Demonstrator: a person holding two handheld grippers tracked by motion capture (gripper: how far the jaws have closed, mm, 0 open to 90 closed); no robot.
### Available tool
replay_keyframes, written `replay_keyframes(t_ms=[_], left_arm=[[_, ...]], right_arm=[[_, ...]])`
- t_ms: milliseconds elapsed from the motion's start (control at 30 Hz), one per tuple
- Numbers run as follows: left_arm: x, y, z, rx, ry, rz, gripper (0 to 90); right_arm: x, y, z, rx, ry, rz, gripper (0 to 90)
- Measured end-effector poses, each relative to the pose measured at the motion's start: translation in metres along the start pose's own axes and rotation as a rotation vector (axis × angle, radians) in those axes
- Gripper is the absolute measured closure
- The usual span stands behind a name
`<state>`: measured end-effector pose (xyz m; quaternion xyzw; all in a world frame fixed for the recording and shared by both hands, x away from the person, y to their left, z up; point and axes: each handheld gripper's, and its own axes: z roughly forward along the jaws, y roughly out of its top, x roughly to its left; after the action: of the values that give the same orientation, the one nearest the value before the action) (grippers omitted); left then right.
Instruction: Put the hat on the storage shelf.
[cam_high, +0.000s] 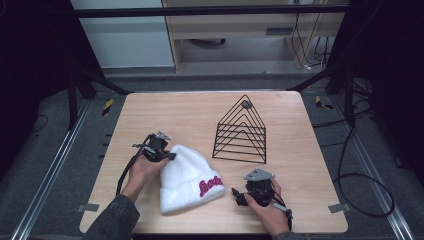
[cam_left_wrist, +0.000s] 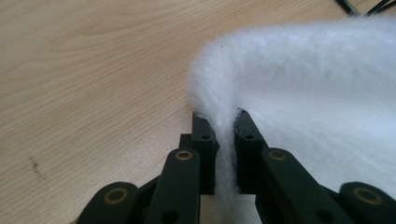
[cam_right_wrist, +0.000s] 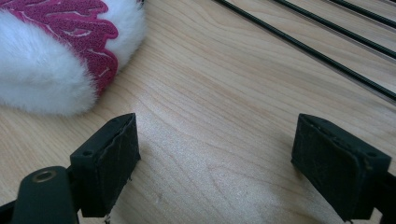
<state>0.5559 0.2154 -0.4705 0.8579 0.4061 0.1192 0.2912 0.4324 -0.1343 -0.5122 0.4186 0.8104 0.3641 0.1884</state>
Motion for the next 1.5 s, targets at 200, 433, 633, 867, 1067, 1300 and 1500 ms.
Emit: replay_keyframes(t_ms=[200, 433, 633, 867, 1067, 1300, 1500], left_arm=[[-0.013, 0.001, -0.02, -0.066, 0.016, 0.04, 82.5], [-0.029, 0.003, -0.049, -0.136, 0.015, 0.096, 82.7], [-0.043, 0.005, -0.066, -0.179, 0.005, 0.146, 82.8], [-0.054, 0.009, -0.079, -0.216, -0.002, 0.174, 82.8], [-0.063, 0.013, -0.094, -0.241, -0.002, 0.205, 82.9], [-0.075, 0.018, -0.114, -0.285, -0.014, 0.243, 83.0], [-0.08, 0.024, -0.13, -0.311, -0.019, 0.262, 83.1]], right_arm=[[0.0, 0.0, 0.0, 0.0, 0.0, 0.0, 15.0], [0.0, 0.0, 0.0, 0.0, 0.0, 0.0, 15.0], [0.0, 0.0, 0.0, 0.0, 0.0, 0.0, 15.0], [0.0, 0.0, 0.0, 0.0, 0.0, 0.0, 15.0], [0.0, 0.0, 0.0, 0.0, 0.0, 0.001, 15.0], [0.0, 0.0, 0.0, 0.0, 0.0, 0.0, 14.9], [0.0, 0.0, 0.0, 0.0, 0.0, 0.0, 15.0]])
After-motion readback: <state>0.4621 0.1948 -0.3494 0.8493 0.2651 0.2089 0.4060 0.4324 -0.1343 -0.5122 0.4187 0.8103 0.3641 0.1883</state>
